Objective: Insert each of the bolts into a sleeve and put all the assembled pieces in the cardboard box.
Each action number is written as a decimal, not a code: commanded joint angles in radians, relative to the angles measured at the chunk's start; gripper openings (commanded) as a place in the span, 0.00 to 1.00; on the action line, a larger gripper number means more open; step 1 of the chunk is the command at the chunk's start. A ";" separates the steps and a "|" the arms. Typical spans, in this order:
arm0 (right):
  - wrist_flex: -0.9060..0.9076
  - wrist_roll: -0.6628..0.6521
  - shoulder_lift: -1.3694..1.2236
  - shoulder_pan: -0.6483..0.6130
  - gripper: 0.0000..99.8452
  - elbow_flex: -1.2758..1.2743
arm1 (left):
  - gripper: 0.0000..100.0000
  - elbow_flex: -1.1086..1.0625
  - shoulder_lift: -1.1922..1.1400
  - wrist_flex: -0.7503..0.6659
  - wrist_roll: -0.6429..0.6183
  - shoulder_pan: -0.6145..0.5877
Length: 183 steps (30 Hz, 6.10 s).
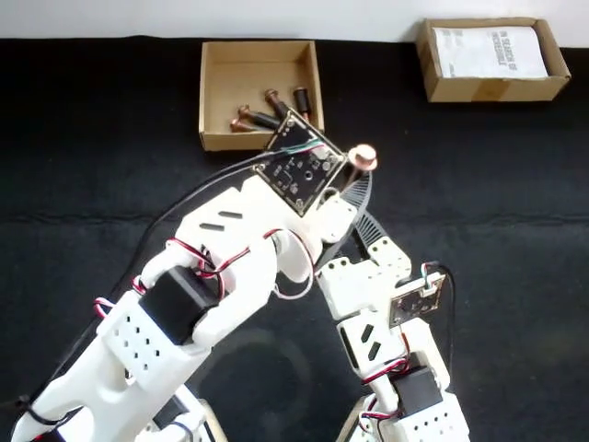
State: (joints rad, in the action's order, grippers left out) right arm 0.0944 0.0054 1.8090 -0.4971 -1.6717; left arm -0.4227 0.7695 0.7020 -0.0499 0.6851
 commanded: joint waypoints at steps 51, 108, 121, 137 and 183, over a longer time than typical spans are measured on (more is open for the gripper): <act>0.053 -0.008 0.021 0.079 0.01 -0.028 | 0.05 -0.282 0.035 -0.212 0.006 -0.088; -0.067 0.014 -1.434 0.157 0.01 1.124 | 0.01 -1.271 1.040 0.084 -0.064 -0.673; -0.067 -0.118 -1.991 0.111 0.01 1.596 | 0.01 -1.271 1.040 0.241 -0.063 -0.788; -0.073 -0.654 -2.459 -0.039 0.01 1.980 | 0.01 -1.273 1.040 0.239 -0.063 -0.865; 1.211 -0.025 -1.827 -0.084 0.27 2.198 | 0.01 -1.273 1.038 0.216 -0.058 -0.865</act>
State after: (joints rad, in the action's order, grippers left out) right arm 1.2190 -0.0330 -0.1166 -0.5524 0.4764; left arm -1.6778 1.8021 0.9291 -0.1082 -0.1649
